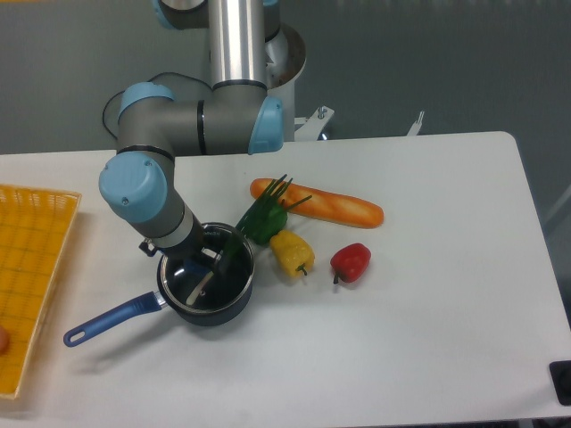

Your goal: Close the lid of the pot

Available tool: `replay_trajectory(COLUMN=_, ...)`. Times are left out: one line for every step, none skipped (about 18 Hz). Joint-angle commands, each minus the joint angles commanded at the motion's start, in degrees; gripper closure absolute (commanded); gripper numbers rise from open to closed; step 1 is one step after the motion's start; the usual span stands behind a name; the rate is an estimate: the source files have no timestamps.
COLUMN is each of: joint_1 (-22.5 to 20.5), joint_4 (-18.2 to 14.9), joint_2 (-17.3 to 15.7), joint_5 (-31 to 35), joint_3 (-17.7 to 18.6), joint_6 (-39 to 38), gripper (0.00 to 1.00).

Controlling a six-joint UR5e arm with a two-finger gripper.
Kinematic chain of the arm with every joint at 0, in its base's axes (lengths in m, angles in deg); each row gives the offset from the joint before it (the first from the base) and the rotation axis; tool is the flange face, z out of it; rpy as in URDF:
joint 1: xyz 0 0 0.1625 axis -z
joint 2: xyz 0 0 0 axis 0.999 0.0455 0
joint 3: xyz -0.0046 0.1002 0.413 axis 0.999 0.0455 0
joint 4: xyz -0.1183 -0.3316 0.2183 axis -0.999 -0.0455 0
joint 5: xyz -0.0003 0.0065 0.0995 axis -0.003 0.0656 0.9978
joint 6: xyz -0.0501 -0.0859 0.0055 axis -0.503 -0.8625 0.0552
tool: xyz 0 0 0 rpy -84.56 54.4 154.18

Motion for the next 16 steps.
replay_trajectory(joint_1=0.0, joint_4=0.0, joint_2=0.0, joint_5=0.3, joint_3=0.0, joint_6=0.1, gripper=0.08)
replay_trajectory(joint_1=0.0, joint_4=0.1, joint_2=0.0, joint_5=0.9, joint_3=0.0, joint_6=0.1, gripper=0.03)
replay_trajectory(joint_1=0.0, joint_4=0.1, joint_2=0.1, joint_5=1.2, joint_3=0.1, joint_6=0.1, gripper=0.02)
replay_trajectory(joint_1=0.0, joint_4=0.1, joint_2=0.1, joint_5=1.2, joint_3=0.1, joint_6=0.1, gripper=0.01)
replay_trajectory(joint_1=0.0, joint_4=0.1, joint_2=0.0, joint_5=1.2, joint_3=0.1, joint_6=0.1, gripper=0.01)
replay_trajectory(joint_1=0.0, joint_4=0.0, joint_2=-0.1, joint_5=1.2, joint_3=0.1, joint_6=0.0, gripper=0.0)
replay_trajectory(joint_1=0.0, joint_4=0.0, joint_2=-0.3, joint_5=1.2, joint_3=0.1, joint_6=0.0, gripper=0.0)
replay_trajectory(joint_1=-0.1, joint_4=0.0, joint_2=-0.6, joint_5=1.2, joint_3=0.1, joint_6=0.0, gripper=0.0)
replay_trajectory(joint_1=-0.1, joint_4=0.1, joint_2=-1.2, joint_5=1.1, joint_3=0.0, joint_6=0.1, gripper=0.0)
replay_trajectory(joint_1=-0.2, joint_4=0.1, joint_2=-1.8, joint_5=1.0, joint_3=-0.2, joint_6=0.2, gripper=0.0)
replay_trajectory(joint_1=-0.4, joint_4=0.0, joint_2=-2.5, joint_5=0.8, joint_3=-0.3, joint_6=0.2, gripper=0.0)
replay_trajectory(joint_1=-0.8, joint_4=0.0, joint_2=-3.3, joint_5=0.7, joint_3=-0.4, joint_6=0.3, gripper=0.0)
replay_trajectory(joint_1=-1.1, joint_4=0.0, joint_2=-4.0, joint_5=0.6, joint_3=-0.4, joint_6=0.3, gripper=0.0)
replay_trajectory(joint_1=-1.6, joint_4=0.1, joint_2=-4.4, joint_5=0.4, joint_3=-0.4, joint_6=0.4, gripper=0.0)
replay_trajectory(joint_1=-1.9, joint_4=0.1, joint_2=-4.5, joint_5=0.3, joint_3=-0.4, joint_6=0.4, gripper=0.0)
replay_trajectory(joint_1=-2.1, joint_4=0.1, joint_2=-4.7, joint_5=0.3, joint_3=-0.4, joint_6=0.4, gripper=0.0)
